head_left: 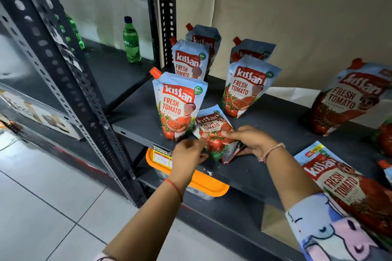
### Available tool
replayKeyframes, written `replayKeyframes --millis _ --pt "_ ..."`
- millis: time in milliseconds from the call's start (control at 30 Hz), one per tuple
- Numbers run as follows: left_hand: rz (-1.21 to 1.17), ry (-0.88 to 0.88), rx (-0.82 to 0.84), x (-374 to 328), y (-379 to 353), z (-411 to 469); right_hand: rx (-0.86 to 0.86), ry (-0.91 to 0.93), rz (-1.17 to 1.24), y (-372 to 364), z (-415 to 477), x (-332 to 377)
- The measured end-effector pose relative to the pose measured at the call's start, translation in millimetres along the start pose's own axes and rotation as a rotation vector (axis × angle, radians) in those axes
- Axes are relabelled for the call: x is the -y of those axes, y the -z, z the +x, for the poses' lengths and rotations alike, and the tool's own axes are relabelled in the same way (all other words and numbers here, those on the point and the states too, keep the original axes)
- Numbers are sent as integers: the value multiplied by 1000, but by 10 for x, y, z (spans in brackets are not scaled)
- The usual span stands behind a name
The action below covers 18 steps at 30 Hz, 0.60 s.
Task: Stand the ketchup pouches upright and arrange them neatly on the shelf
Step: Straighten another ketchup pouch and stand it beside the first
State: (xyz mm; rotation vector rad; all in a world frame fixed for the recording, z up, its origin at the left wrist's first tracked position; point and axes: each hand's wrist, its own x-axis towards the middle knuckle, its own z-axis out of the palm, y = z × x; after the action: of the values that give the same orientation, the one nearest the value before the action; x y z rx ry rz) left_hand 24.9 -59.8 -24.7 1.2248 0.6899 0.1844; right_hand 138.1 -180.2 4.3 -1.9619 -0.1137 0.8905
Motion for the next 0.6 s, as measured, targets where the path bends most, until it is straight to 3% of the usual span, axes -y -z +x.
replayKeyframes --millis 167,300,433,600 --pt "-6 90 16 115 -189 25 68 24 63 74 -80 -226" --pt "7 80 183 249 -235 -182 141 13 91 188 -295 -449" --pt "70 -130 206 343 -252 -285 112 184 288 159 -501 -666" --pt "266 -415 230 60 -222 -143 -161 545 387 -73 -439 -676"
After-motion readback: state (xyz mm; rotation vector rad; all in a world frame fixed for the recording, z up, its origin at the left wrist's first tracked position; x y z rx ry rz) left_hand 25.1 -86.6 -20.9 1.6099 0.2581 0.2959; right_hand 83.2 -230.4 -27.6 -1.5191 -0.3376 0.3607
